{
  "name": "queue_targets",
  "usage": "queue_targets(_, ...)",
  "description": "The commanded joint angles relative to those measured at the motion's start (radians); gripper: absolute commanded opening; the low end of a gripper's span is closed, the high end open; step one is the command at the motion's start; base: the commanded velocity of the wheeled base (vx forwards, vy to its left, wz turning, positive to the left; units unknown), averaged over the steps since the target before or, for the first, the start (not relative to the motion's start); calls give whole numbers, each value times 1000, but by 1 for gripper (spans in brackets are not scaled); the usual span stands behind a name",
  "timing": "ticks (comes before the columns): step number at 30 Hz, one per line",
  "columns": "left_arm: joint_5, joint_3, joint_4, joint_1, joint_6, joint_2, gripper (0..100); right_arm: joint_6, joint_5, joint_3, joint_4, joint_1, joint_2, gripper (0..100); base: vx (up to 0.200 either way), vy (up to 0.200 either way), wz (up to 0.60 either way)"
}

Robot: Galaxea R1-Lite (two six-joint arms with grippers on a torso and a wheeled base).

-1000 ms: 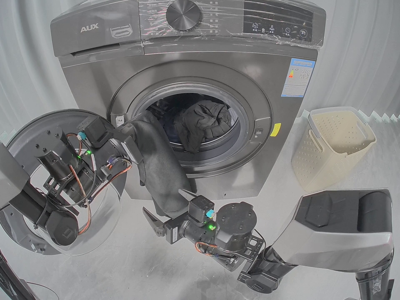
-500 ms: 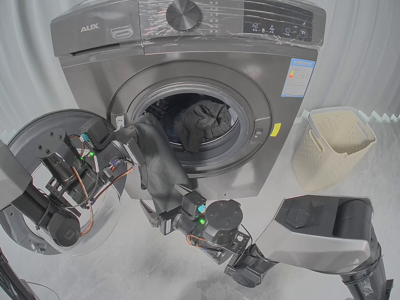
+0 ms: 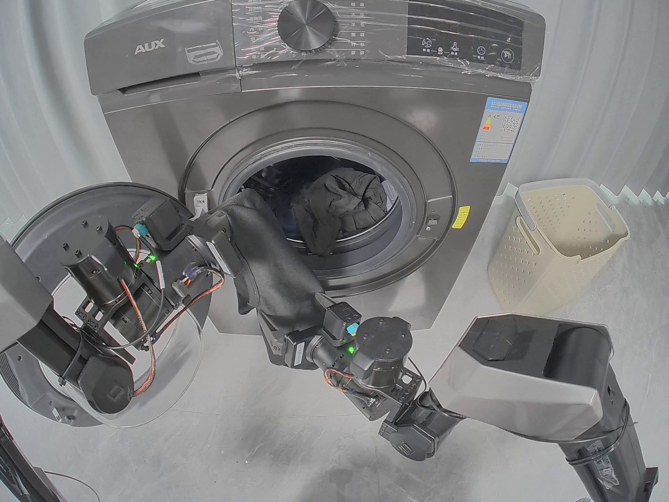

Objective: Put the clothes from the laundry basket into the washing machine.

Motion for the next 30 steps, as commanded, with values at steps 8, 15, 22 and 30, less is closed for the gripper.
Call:
queue_targets(8,0,2,-1,-14,-13,-4,0,2,-9,-2,1,-8,4,0,0,0,0)
queue_targets(15,-1,5,-1,-5,-11,8,0,16,-20,16,-1,7,-44,0,0,0,0)
queue_targets(22,-1,9,-2,11,-13,13,0,22,-20,237,1,10,-253,0,0,0,0)
queue_targets(30,-12,12,-1,53,-13,-6,0,14,20,503,2,-83,-469,0,0,0,0)
